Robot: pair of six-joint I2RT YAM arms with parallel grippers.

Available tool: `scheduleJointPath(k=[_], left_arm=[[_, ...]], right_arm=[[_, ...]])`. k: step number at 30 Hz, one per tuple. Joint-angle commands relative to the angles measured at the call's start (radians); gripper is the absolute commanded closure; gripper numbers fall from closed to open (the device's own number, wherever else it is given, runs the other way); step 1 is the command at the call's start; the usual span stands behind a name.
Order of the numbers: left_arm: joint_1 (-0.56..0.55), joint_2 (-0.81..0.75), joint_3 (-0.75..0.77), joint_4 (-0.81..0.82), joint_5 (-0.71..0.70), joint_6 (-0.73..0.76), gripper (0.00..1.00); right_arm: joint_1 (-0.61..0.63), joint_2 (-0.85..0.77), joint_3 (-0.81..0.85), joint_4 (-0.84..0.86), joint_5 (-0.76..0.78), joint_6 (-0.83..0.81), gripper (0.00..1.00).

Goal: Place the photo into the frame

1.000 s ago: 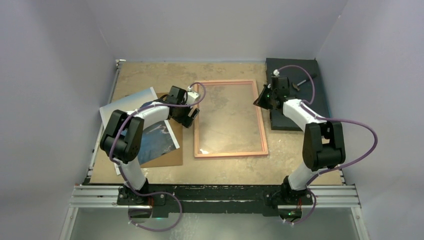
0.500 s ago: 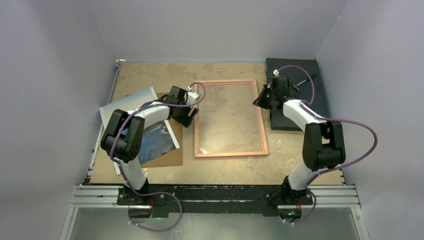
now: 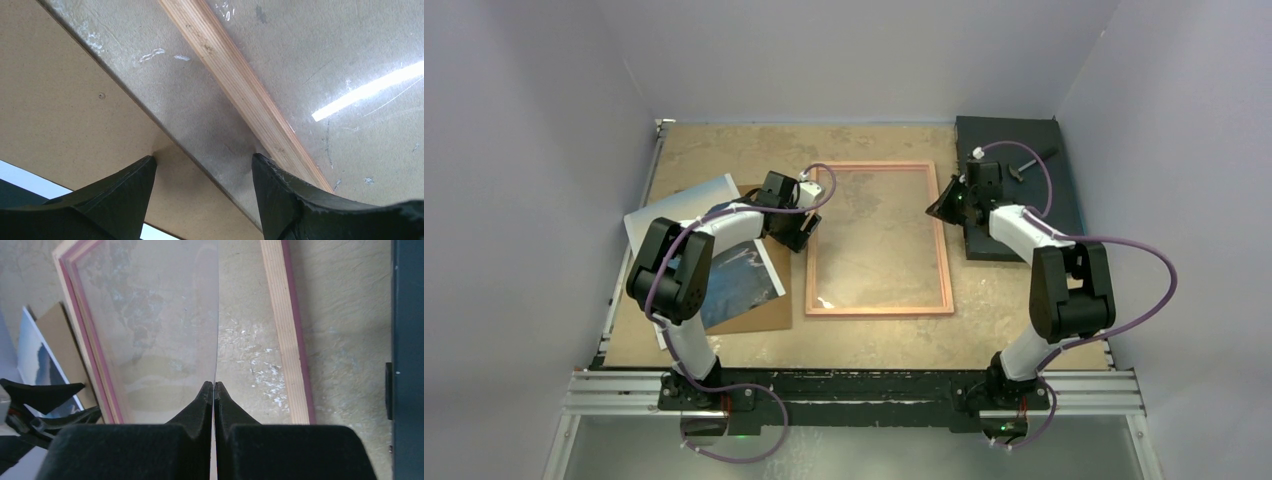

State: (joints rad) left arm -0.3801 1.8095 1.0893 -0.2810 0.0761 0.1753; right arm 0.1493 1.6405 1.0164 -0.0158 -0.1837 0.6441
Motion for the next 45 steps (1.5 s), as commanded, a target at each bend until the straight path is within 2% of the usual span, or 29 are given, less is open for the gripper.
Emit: scheduleJointPath(k=[1,6,12,20,29,45], left_arm=[[-0.002,0.018,-0.004,0.009,0.049,0.005,0.32],[-0.002,0.013,-0.006,0.003,0.056,0.012,0.33],[-0.002,0.004,-0.004,-0.003,0.071,0.007,0.34],[-0.002,-0.010,-0.018,-0.008,0.079,0.008,0.35],[0.000,-0.038,-0.027,-0.021,0.127,-0.021,0.42],[0.077,-0.067,-0.051,-0.004,0.214,-0.047,0.48]], right_arm=[[0.004,-0.050,0.015,0.039,-0.074,0.108,1.00],[0.009,-0.092,0.046,0.036,-0.112,0.157,1.00],[0.037,-0.161,-0.011,0.089,-0.125,0.232,1.00],[0.069,-0.172,-0.041,0.122,-0.117,0.277,1.00],[0.105,-0.197,-0.004,0.140,-0.143,0.321,1.00],[0.111,-0.242,-0.031,0.177,-0.148,0.351,1.00]])
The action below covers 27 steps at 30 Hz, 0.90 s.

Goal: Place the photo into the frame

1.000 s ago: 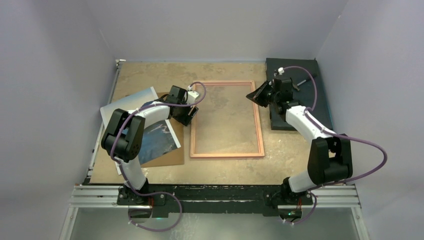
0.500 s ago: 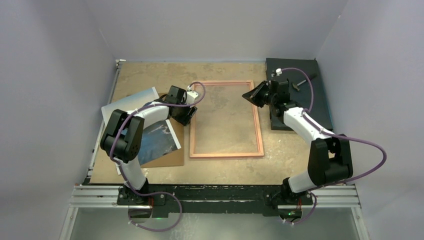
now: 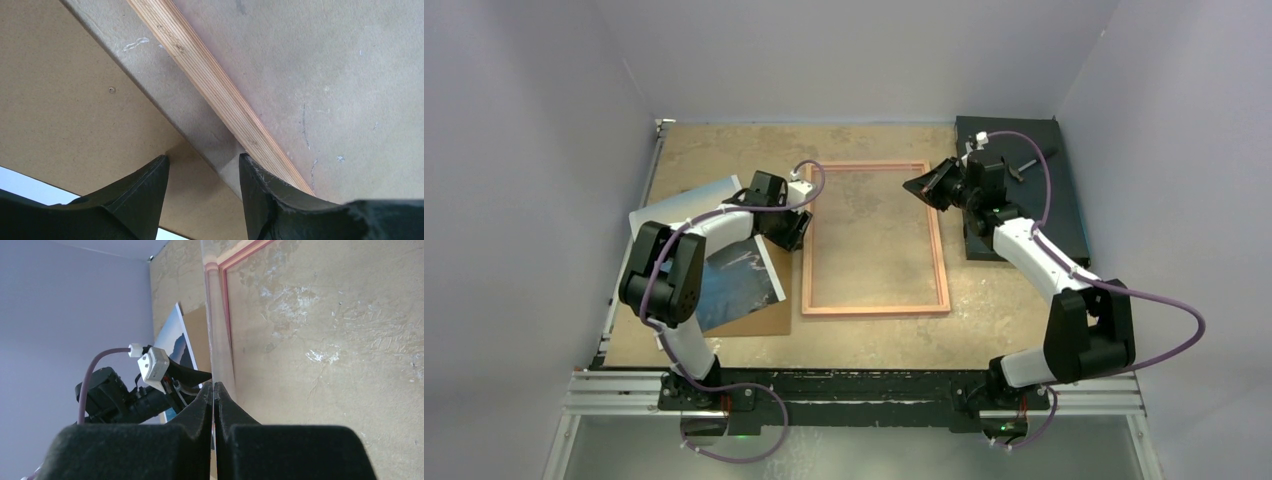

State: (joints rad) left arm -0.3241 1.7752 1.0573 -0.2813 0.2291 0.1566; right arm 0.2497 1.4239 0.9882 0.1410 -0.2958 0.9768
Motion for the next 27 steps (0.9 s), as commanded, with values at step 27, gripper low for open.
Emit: scheduleJointPath(k=[27], left_arm=[[0.026,-0.049,-0.056,0.006,0.065,-0.004,0.52]], right_arm=[[0.110,-0.070,0.073,0.089,0.078,0.057,1.00]])
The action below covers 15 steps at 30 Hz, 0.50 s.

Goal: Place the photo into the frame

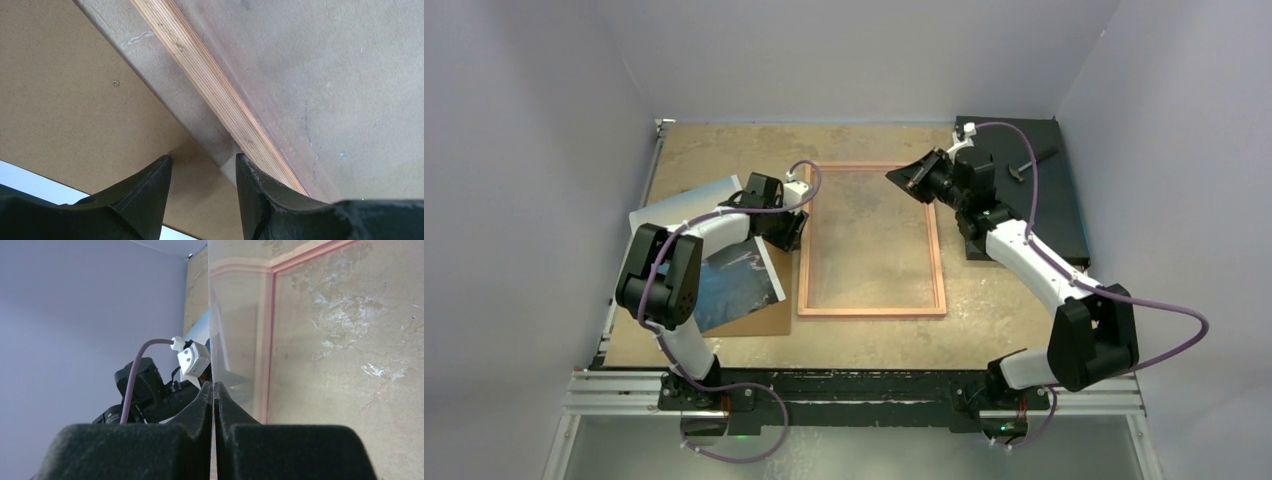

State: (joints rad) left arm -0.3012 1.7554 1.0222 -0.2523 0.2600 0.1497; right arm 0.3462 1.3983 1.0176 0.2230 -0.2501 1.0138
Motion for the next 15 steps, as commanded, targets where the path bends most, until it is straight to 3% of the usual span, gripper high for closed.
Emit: scheduleJointPath(k=[1,15], left_arm=[[0.004,-0.030,-0.021,-0.023,0.035,0.006,0.52],[0.004,-0.041,-0.031,-0.031,0.039,0.018,0.55]], right_arm=[[0.016,-0.045,0.044,0.011,0.032,0.027,1.00],[0.065,-0.012,0.077,0.026,0.069,0.125,1.00]])
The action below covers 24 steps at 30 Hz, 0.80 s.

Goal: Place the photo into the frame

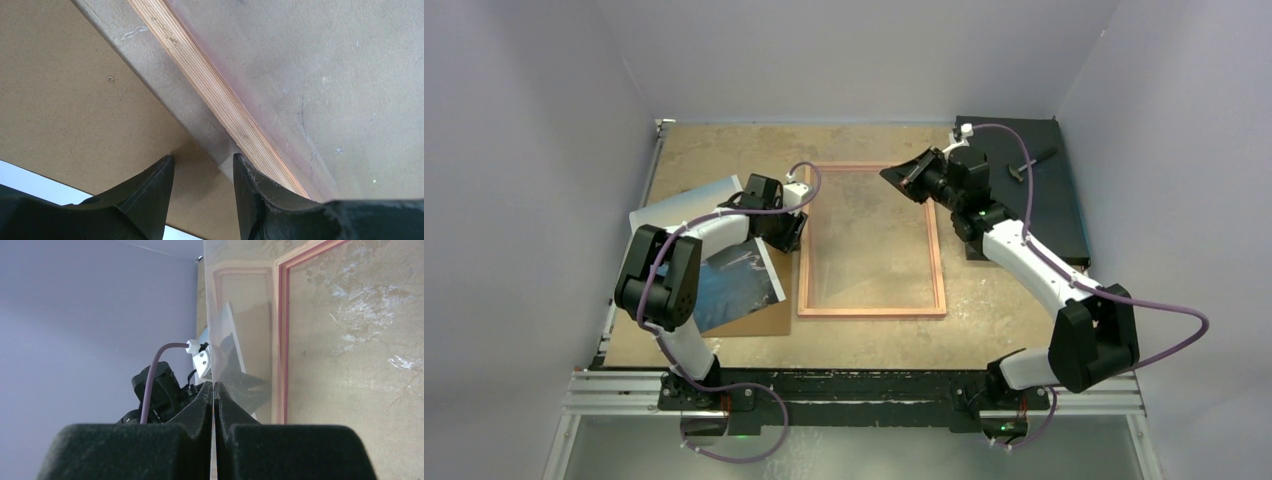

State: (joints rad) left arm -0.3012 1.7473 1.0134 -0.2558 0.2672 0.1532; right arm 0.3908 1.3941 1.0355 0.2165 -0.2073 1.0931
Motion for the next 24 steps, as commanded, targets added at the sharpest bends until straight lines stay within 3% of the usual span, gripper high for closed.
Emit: scheduleJointPath(k=[1,24], left_arm=[[0.004,-0.033,-0.023,-0.027,0.032,0.015,0.55],[0.014,-0.047,-0.034,-0.029,0.028,0.019,0.60]], right_arm=[[0.026,-0.011,0.066,0.031,0.036,0.046,1.00],[0.089,-0.104,0.019,-0.033,0.217,0.051,1.00]])
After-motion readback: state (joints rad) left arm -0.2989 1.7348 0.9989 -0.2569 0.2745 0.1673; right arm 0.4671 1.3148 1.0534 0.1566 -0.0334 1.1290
